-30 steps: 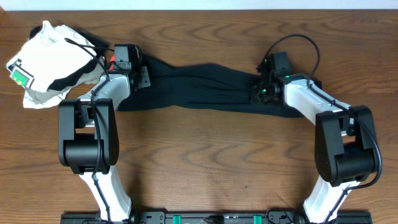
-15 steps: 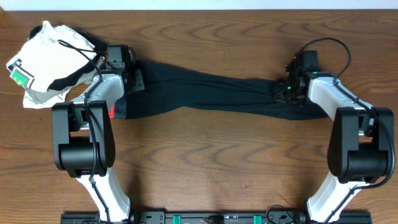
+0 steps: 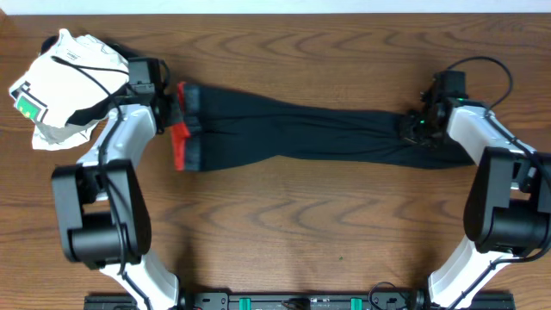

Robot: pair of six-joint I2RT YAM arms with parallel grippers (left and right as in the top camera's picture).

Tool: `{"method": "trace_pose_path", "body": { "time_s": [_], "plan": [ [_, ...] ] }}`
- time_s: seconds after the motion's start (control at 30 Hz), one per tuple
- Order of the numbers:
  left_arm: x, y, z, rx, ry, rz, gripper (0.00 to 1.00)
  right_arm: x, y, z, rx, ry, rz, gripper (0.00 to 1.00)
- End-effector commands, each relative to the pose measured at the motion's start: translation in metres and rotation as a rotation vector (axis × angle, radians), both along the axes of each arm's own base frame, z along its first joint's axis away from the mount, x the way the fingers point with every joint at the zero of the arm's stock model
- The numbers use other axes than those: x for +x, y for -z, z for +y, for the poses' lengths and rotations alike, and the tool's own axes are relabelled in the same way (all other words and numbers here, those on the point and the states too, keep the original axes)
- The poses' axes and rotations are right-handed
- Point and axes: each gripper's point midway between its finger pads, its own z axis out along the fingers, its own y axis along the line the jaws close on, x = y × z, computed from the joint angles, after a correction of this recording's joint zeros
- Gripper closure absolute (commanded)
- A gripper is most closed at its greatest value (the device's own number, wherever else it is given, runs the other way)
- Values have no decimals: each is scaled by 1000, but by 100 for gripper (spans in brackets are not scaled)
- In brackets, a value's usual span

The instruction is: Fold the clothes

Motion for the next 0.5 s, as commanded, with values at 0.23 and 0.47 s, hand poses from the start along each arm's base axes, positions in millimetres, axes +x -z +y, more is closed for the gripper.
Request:
{"method": "trace_pose_path", "body": {
  "time_s": [0.23,0.47],
  "plan": [
    [-1,-21,10,35,-20,-40,88,-27,15,-57,-123,100,130,88],
    [0,-33,9,31,-16,-68,75,-14,-29,-69,-150,114,152,92]
  ]
}}
